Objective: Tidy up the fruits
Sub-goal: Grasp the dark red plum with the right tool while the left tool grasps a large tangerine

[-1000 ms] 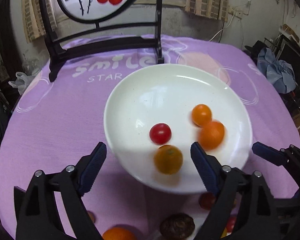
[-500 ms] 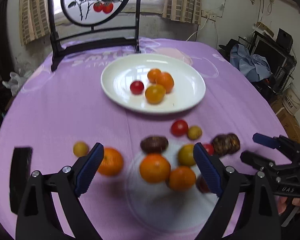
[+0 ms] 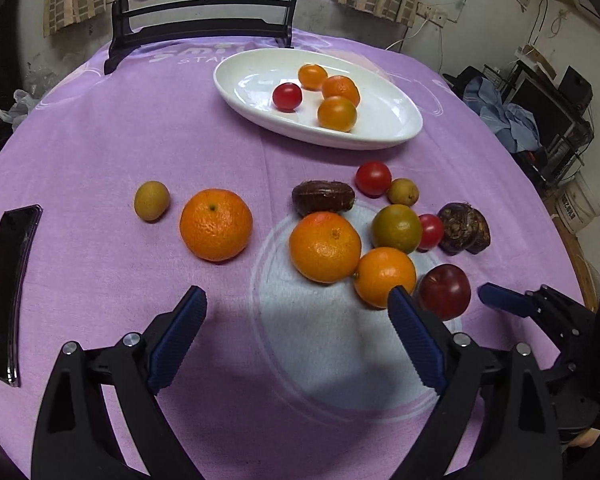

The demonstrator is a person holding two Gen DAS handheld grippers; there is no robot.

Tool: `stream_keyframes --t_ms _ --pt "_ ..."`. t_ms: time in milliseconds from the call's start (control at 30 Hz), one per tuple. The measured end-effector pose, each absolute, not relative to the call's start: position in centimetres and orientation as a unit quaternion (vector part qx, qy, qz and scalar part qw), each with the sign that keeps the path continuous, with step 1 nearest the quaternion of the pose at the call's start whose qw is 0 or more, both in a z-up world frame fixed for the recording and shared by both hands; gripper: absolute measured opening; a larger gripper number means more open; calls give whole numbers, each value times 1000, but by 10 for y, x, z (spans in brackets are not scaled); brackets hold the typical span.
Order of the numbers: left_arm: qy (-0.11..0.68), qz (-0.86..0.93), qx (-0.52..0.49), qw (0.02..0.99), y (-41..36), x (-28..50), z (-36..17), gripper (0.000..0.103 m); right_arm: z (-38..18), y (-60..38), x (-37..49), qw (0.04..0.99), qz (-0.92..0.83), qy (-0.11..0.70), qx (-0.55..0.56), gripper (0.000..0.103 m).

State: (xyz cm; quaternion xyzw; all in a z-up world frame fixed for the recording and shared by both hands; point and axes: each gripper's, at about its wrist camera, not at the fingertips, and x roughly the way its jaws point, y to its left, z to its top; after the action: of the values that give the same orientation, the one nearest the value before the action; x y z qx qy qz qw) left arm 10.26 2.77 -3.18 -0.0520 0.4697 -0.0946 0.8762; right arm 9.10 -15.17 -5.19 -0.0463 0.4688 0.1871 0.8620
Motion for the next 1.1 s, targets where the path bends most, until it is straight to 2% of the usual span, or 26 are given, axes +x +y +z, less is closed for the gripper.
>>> stream_keyframes --t_ms 167,233,300,567,767,833,900,1100 --pt "479 -99 -63 870 32 106 -39 90 -53 -136 101 862 189 464 -72 78" --pt "479 -103 -69 869 34 106 -39 90 -53 -130 103 863 193 459 -82 68" --pt "474 -100 -74 872 38 105 -36 90 -51 -126 105 863 201 454 -88 39" --pt "455 -63 -41 887 65 100 -20 90 -49 -136 94 861 214 455 -74 39" --pt "486 -42 -22 873 81 116 -36 89 -46 -139 86 862 224 448 -73 39" --pt "493 -33 -27 869 84 123 -41 86 -45 -140 85 862 227 447 -72 39" --pt "501 -35 -44 864 86 129 -43 78 -45 -140 86 861 230 447 -71 39" --pt "499 -45 -21 865 68 145 -41 69 -46 -142 86 859 236 451 -62 39"
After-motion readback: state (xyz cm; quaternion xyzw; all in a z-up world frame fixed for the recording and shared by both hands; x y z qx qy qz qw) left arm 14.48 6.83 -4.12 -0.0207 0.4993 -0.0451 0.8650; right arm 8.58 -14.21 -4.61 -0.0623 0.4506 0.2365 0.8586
